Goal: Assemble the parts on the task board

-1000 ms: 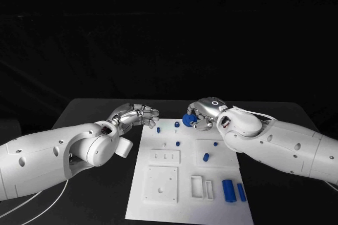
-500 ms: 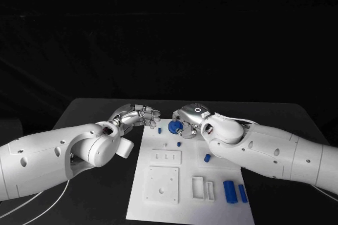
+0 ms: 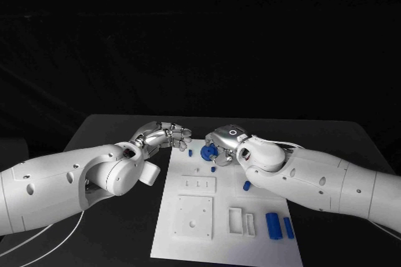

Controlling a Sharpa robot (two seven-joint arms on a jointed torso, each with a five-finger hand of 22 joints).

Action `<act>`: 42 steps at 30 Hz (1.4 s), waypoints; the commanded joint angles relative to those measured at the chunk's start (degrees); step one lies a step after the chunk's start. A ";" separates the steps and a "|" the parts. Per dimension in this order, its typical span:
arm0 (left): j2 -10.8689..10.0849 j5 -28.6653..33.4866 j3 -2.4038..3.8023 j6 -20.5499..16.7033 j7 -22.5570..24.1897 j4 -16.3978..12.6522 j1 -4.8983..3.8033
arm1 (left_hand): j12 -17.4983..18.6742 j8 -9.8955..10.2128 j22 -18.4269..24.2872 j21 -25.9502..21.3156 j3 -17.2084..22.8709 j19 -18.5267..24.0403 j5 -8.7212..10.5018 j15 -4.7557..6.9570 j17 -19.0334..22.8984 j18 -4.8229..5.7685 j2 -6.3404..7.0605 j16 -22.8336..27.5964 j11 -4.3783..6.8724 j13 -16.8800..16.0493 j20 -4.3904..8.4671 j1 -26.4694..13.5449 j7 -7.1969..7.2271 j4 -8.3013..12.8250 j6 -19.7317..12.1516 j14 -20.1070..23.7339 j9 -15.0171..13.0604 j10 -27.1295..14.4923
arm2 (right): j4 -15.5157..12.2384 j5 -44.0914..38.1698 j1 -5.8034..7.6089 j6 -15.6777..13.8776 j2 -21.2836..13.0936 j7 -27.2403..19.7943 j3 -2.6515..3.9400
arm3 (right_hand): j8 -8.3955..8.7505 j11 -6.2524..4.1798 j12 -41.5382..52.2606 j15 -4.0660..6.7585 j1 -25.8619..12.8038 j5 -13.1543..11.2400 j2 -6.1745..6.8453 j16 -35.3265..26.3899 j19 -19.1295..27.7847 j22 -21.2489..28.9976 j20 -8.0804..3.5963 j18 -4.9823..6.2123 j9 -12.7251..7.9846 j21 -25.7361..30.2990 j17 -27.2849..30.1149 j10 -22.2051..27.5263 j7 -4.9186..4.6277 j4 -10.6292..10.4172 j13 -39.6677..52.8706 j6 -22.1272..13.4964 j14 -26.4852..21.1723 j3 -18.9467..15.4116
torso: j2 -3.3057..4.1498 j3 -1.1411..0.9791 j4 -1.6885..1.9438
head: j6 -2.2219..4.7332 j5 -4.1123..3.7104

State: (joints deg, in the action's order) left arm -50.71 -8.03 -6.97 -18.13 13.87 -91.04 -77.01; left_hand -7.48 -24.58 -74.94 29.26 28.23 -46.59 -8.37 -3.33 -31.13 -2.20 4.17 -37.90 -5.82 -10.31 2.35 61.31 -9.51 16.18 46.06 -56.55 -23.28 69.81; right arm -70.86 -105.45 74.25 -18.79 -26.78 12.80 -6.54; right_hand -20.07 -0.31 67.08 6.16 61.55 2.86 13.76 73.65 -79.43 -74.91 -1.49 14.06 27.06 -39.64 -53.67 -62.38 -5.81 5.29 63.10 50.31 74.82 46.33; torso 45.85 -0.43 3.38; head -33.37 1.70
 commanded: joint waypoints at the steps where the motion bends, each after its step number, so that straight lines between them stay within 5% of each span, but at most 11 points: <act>1: 0.07 -0.04 0.04 0.65 0.51 -0.12 -0.07 | 0.26 0.39 -1.13 0.24 0.34 0.39 -0.16 0.13 0.09 -0.69 -0.02 -0.24 0.03 -0.11 0.17 0.31 -0.10 0.06 0.15 0.37 -0.08 0.23 | 0.25 -1.02 -0.06 1.42 0.23 0.72 -0.02 | -0.23 -0.25 0.04 0.45 -0.16 -0.08 0.64 0.00 -0.19 -1.06 0.08 0.94 0.11 -0.34 -0.08 -0.07 0.03 -0.24 -0.01 6.99 0.00 -0.01 | -0.03 -0.06 -0.06 | -0.10 0.11; 12: 0.11 -0.04 0.04 0.80 0.39 -0.10 -0.07 | 0.29 0.41 -1.13 0.25 0.32 0.39 -0.15 0.13 0.09 -0.69 -0.01 -0.25 0.03 -0.14 0.17 0.27 -0.10 0.03 0.15 0.37 -0.11 0.23 | 1.21 0.28 -0.09 1.84 0.87 0.26 -0.24 | 1.47 0.53 -0.40 -0.23 -0.06 -0.10 2.07 -0.27 0.11 -0.98 0.14 0.94 -0.37 -0.16 -0.04 0.51 -0.85 -0.47 -0.05 4.11 -0.05 -0.15 | -0.07 -0.15 -0.11 | -0.23 0.13; 14: 0.10 -0.04 0.04 0.78 0.36 -0.07 -0.07 | 0.29 0.41 -1.12 0.25 0.31 0.39 -0.14 0.13 0.09 -0.69 -0.01 -0.25 0.03 -0.14 0.16 0.26 -0.10 0.03 0.15 0.37 -0.11 0.23 | 1.40 0.56 -0.09 1.56 0.92 0.26 -0.31 | 3.66 1.46 -0.65 -1.10 -0.33 -0.11 2.79 -0.32 0.20 -0.97 0.06 0.94 -1.31 -0.11 -0.08 1.02 -1.90 -0.18 -0.06 0.23 -0.09 -0.82 | -0.06 -0.16 -0.10 | -0.28 0.16; 19: 0.13 -0.04 0.04 0.80 0.36 -0.06 -0.07 | 0.32 0.44 -1.12 0.26 0.29 0.40 -0.13 0.12 0.10 -0.68 0.00 -0.25 0.02 -0.16 0.16 0.22 -0.11 0.01 0.14 0.38 -0.13 0.22 | 1.56 0.89 -0.09 1.19 0.94 0.28 -0.36 | 5.64 2.66 -0.67 -2.20 -0.75 -0.09 3.16 -0.34 0.36 -0.97 0.03 0.94 -2.17 -0.01 -0.22 1.67 -3.05 0.29 0.07 -3.43 -0.13 -2.19 | -0.07 -0.14 -0.10 | -0.27 0.20; 32: 0.12 -0.04 0.04 0.85 0.40 0.14 -0.07 | 0.37 0.49 -1.12 0.28 0.28 0.41 -0.12 0.12 0.11 -0.68 0.01 -0.26 0.01 -0.20 0.16 0.19 -0.12 -0.01 0.12 0.39 -0.17 0.20 | -2.12 5.50 -0.08 -3.63 -2.74 -1.63 -0.32 | 6.06 3.08 -0.45 -2.62 -0.64 0.04 3.12 -0.34 0.33 -0.92 -0.05 0.94 -2.32 0.08 -0.38 1.83 -3.50 0.31 0.16 -4.49 -0.15 -2.71 | -0.11 -0.12 -0.14 | -0.11 0.13; 39: -0.11 -0.04 0.04 0.85 0.56 0.41 -0.07 | 0.39 0.51 -1.11 0.28 0.28 0.42 -0.12 0.12 0.12 -0.68 0.01 -0.26 0.01 -0.22 0.16 0.19 -0.12 0.00 0.12 0.40 -0.20 0.20 | -5.70 17.05 0.57 -8.04 -8.71 -8.31 1.79 | 5.55 3.25 -0.30 -2.78 -0.42 0.60 3.08 -0.46 0.38 -0.84 -0.09 0.94 -2.20 0.26 -0.43 1.85 -3.68 -0.19 0.17 -3.54 -0.18 -2.25 | -0.19 -0.19 -0.33 | 0.44 -0.09; 42: -0.18 -0.04 0.04 1.00 0.68 0.41 -0.08 | 0.40 0.51 -1.11 0.28 0.28 0.43 -0.12 0.12 0.12 -0.69 0.02 -0.26 0.01 -0.23 0.17 0.20 -0.12 0.01 0.12 0.41 -0.21 0.20 | -6.28 23.56 1.21 -6.83 -11.73 -13.25 2.16 | 5.44 3.29 -0.31 -2.81 -0.18 1.10 2.93 -0.62 0.51 -0.80 -0.10 0.94 -2.21 0.41 -0.40 1.97 -3.71 -0.22 0.16 -3.29 -0.26 -2.03 | -0.22 -0.20 -0.48 | 0.78 -0.31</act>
State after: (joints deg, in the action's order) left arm -50.92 -8.03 -6.96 -18.08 13.83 -90.54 -77.01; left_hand -7.28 -24.35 -74.92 29.26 28.23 -46.59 -8.37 -3.33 -31.09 -2.12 4.17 -37.90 -5.82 -10.47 2.35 61.31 -9.51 16.18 46.06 -56.55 -23.43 69.81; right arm -76.97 -91.31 75.38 -23.95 -38.01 6.57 -4.37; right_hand -14.42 2.67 66.41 3.67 60.89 3.78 16.69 73.32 -78.99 -74.90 -1.11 13.53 24.82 -39.60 -54.06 -60.61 -8.94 5.21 63.23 46.05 74.61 44.20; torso 45.68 -0.59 3.08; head -32.85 1.58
